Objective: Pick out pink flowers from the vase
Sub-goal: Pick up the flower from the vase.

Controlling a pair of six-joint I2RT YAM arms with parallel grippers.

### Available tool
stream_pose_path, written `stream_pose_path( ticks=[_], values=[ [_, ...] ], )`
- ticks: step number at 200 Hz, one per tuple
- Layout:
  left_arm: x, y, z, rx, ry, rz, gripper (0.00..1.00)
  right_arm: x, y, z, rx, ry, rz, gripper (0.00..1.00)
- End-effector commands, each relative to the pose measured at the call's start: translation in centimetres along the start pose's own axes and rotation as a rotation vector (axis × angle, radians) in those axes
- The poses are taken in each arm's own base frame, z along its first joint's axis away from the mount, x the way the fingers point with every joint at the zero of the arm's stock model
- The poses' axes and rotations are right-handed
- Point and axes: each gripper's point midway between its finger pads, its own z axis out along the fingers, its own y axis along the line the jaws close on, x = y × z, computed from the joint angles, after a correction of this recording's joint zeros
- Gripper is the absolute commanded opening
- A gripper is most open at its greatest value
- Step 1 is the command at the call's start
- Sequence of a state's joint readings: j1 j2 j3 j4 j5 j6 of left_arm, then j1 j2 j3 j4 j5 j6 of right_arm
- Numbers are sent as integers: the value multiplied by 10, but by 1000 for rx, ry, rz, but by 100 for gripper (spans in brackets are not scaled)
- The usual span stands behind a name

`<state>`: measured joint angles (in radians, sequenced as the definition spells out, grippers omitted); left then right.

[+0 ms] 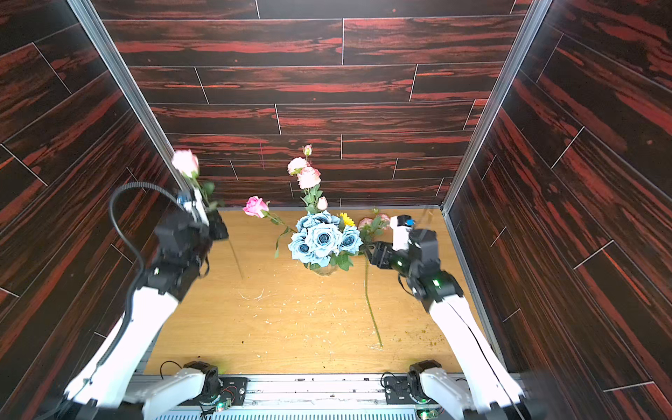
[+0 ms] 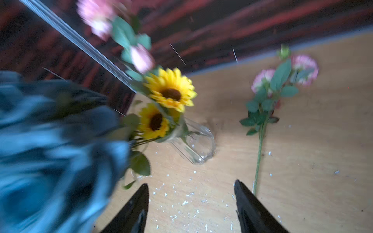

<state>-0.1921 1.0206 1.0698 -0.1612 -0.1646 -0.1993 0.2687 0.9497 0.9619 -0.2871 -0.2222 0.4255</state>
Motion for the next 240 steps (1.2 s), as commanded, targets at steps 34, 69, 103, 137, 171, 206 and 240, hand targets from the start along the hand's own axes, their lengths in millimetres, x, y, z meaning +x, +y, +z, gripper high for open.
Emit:
stream_pose_path(
  ticks=[34, 69, 103, 137, 171, 206, 240],
  values=[
    [9, -97, -98, 722, -133, -78, 0, -16, 80, -44, -364, -133, -150, 69],
    [9, -125, -132, 959, -150, -95, 0, 18, 149, -69, -716, -11, -281, 69],
    [4, -161, -148, 1126, -103, -55, 0, 56, 190, -76, -839, 103, -411, 69],
    [2, -199, -160, 1261, -69, -4, 0, 81, 213, -69, -877, 170, -482, 69],
    [7, -236, -166, 1363, -36, 34, 0, 85, 218, -59, -856, 187, -504, 63],
    [17, -268, -170, 1438, -1, 68, 0, 80, 218, -57, -835, 160, -512, 57],
    [25, -289, -172, 1478, 16, 91, 0, 77, 217, -56, -822, 143, -515, 46]
  ],
)
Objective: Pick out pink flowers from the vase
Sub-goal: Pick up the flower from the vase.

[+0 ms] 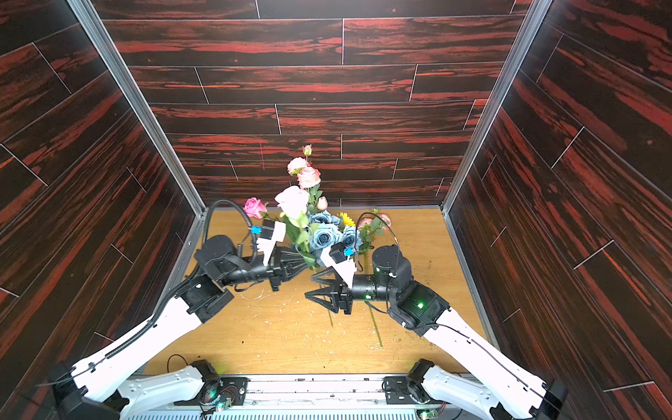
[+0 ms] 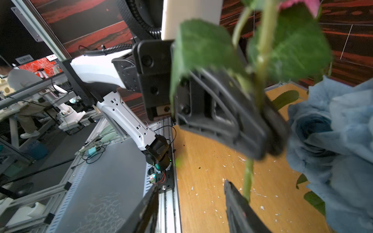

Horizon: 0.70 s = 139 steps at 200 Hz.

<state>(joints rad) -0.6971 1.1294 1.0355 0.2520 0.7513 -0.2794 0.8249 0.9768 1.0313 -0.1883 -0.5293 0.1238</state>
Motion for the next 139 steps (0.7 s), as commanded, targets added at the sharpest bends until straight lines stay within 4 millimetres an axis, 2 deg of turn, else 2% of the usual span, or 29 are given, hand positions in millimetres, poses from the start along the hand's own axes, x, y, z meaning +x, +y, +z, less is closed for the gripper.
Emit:
stream_pose_path(
  ticks=[1, 46, 71, 86, 113, 139],
  values=[
    [-13, -12, 8, 39, -19, 69, 0, -12, 3, -4, 16, -27, -35, 46],
    [-16, -18, 13, 53, -21, 88, 0, -12, 0, -6, 40, -32, -36, 21],
    [-16, -20, 14, 57, -18, 92, 0, -12, 0, -9, 55, -33, -37, 20],
    [-15, -19, 13, 48, -8, 98, 0, -15, 0, -15, 74, -36, -38, 28],
    [-12, -17, 10, 20, 11, 113, 0, -19, 2, -29, 125, -56, -40, 51],
    [-12, -17, 10, 16, 19, 120, 0, -19, -8, -39, 220, -67, -40, 68]
  ],
)
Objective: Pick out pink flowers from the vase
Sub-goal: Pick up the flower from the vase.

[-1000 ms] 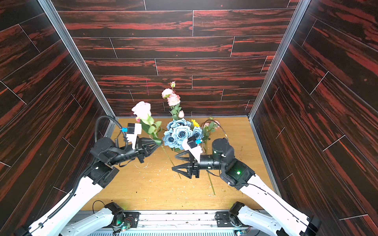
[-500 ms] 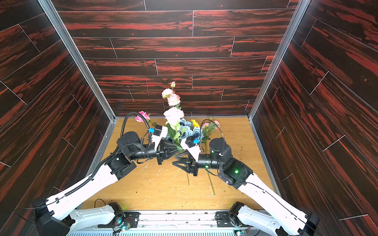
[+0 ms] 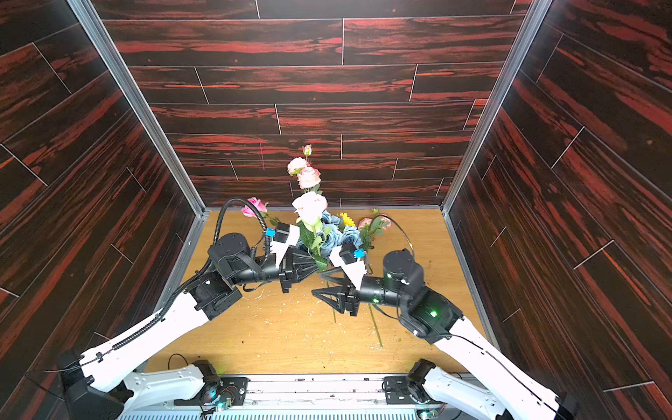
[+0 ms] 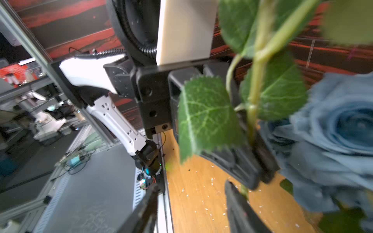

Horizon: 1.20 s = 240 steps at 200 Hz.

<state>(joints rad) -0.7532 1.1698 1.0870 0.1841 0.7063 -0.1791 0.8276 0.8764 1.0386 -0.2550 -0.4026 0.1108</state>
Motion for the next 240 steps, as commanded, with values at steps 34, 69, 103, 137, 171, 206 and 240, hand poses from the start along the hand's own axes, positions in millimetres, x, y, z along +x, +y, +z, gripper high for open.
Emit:
stream_pose_path(
  ticks=[34, 69, 103, 137, 171, 206, 240],
  values=[
    [-27, -22, -4, 78, -57, 45, 0, 0, -28, -6, 182, 1, 13, 74],
    [-32, -32, -5, 116, -65, 43, 0, 1, -39, 0, 217, 5, 32, 83],
    [-34, -36, -4, 138, -76, 40, 0, 1, -34, 8, 167, 7, 35, 79],
    [-28, -30, -1, 122, -57, 36, 0, -1, -28, 6, 140, 1, 26, 34],
    [-24, -23, 3, 97, -44, 37, 0, 0, -27, 2, 145, 3, 24, 0],
    [-23, -16, 7, 76, -38, 29, 14, 0, -26, -1, 152, 1, 19, 0],
    [-21, -10, 0, 6, -39, 29, 88, -5, -39, -10, 252, -24, 9, 0]
  ],
)
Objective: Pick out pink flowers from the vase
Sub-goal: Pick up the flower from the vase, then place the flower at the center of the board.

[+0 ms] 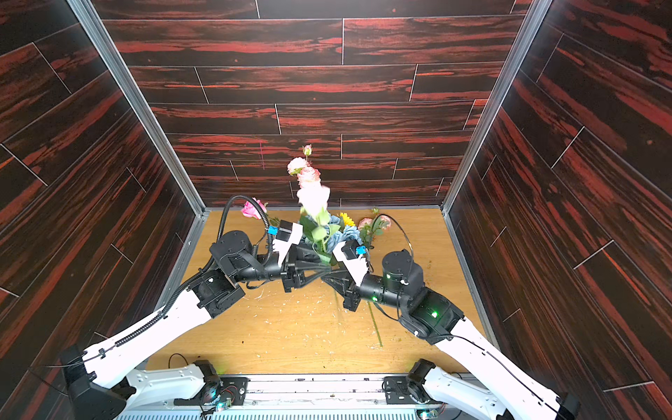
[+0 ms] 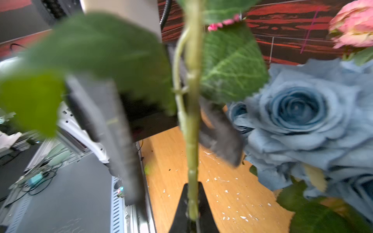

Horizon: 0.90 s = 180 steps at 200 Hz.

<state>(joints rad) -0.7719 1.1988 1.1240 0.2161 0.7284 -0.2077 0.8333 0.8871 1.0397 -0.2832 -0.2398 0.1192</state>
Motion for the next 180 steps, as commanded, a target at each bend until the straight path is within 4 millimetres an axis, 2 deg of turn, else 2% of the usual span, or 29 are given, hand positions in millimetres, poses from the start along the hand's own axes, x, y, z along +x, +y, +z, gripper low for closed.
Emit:
stream_pose_path(
  ticks=[1, 16, 61, 80, 102, 121, 143, 180],
  values=[
    [-9, -2, -8, -43, -15, 32, 89, -12, -13, -10, 98, -44, -11, 0],
    [-1, 0, -16, -89, -1, 38, 95, -13, -32, -14, 213, -46, -6, 0],
    [15, 4, -42, -208, -10, 36, 96, -5, -109, -29, 659, -23, 37, 0],
    [28, 16, -55, -317, 11, 35, 96, 3, -141, -40, 837, 11, 74, 0],
    [46, 29, -72, -434, 40, 27, 96, 16, -176, -57, 945, 46, 187, 0],
    [57, 40, -86, -526, 41, 15, 96, 36, -209, -76, 973, 58, 372, 0],
    [68, 48, -97, -595, 44, 6, 96, 76, -246, -84, 961, 123, 574, 0],
    [78, 61, -116, -722, 44, -3, 96, 133, -268, -61, 888, 239, 729, 0]
  ],
)
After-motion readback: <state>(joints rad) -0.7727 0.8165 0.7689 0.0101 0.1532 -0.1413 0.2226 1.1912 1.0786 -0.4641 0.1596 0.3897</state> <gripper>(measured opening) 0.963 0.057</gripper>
